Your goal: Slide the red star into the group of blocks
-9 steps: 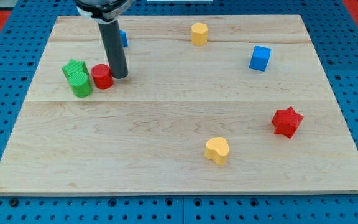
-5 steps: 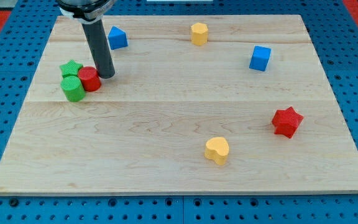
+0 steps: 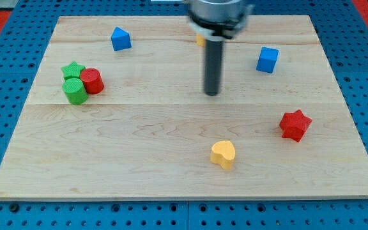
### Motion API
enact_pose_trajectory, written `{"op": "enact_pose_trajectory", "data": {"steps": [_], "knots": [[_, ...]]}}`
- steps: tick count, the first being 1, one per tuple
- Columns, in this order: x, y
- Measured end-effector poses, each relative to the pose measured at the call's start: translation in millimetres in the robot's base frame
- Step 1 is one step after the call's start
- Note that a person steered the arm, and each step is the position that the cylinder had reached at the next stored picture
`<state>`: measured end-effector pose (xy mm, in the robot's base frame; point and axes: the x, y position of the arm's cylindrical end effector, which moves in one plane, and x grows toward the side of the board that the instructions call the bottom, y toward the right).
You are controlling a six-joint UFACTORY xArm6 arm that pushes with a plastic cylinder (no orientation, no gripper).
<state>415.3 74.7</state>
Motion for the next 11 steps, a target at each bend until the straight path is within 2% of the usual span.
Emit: {"op": "enact_pose_trajectory", "data": {"steps": [1, 2, 3, 4, 6, 7, 9, 11], "knots": [[0, 88], [26, 146], [83, 202], [127, 188], [76, 79], [45, 74], [40, 110], [18, 90]]}}
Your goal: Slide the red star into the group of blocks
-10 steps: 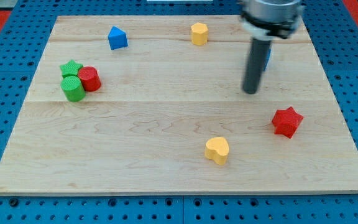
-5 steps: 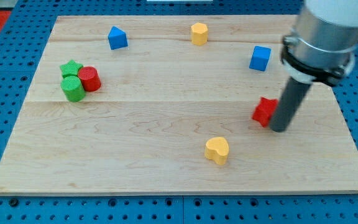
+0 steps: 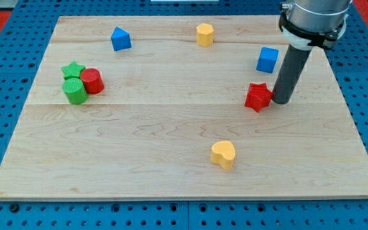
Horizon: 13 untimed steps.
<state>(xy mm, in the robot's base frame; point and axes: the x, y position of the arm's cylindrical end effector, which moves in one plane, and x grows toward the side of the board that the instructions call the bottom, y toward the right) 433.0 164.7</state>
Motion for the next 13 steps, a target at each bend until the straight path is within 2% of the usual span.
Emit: {"op": "enact_pose_trajectory", "data": {"steps": [3, 5, 6, 10, 12, 13], "knots": [[-1, -45], [29, -87], [29, -117], [-15, -137], [-25, -198], [-25, -207]]}}
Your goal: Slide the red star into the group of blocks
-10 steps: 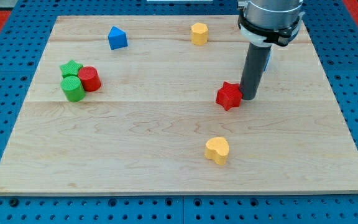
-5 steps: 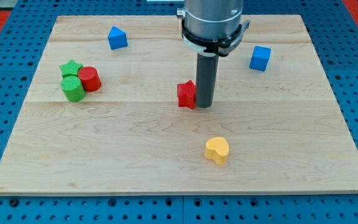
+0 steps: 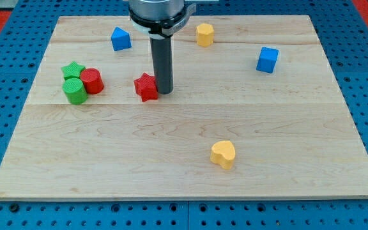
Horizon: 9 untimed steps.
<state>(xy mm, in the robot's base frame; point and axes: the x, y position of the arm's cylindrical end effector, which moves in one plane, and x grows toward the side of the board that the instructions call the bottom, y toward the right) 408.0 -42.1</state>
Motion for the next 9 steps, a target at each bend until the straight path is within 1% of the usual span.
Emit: {"op": "enact_pose_trajectory", "data": {"steps": [2, 4, 6, 7, 9], "knots": [[-13, 5], [-9, 2], [-9, -33], [-11, -34], [-1, -45]]}}
